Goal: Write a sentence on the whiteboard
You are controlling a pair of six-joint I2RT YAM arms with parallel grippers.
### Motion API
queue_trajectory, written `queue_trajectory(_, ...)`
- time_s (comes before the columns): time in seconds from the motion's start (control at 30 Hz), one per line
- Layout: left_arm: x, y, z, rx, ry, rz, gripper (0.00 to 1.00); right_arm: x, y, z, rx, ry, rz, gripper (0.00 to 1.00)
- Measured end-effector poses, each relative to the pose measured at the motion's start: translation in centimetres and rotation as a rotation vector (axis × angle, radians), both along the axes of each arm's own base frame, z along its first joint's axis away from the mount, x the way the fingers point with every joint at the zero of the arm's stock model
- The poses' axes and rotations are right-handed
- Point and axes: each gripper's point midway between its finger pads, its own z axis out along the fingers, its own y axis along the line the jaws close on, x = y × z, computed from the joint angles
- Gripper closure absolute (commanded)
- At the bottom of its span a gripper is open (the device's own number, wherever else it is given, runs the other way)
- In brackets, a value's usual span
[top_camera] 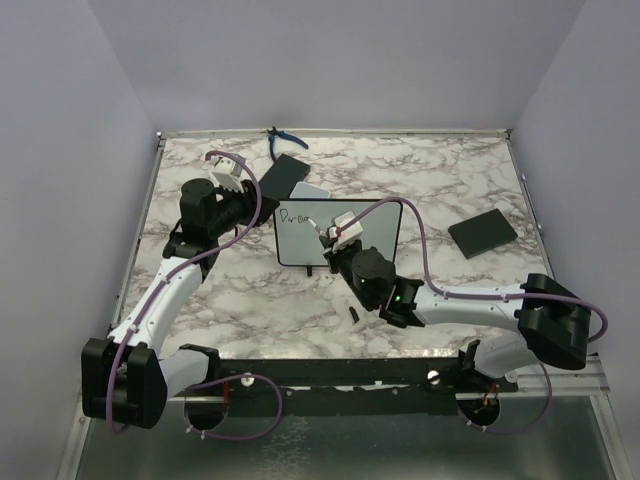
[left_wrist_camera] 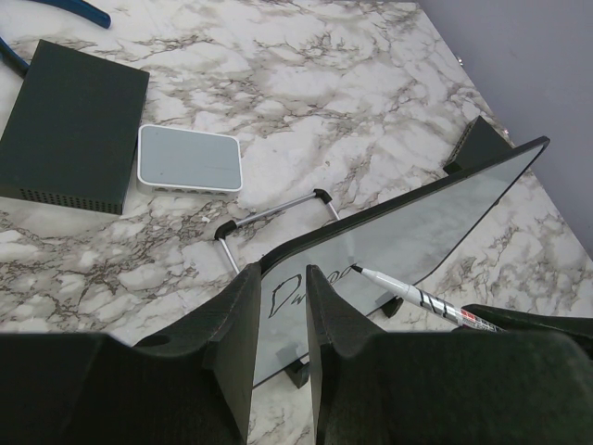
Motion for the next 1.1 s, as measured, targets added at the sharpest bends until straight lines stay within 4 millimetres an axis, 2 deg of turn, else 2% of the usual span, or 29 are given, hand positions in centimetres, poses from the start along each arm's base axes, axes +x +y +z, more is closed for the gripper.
queue_trajectory(1.1,0.0,0.0,0.0,0.0,0.0,0.0,0.73,-0.3,-0.3,-1.1,0.027,0.046,-0.012,1.0)
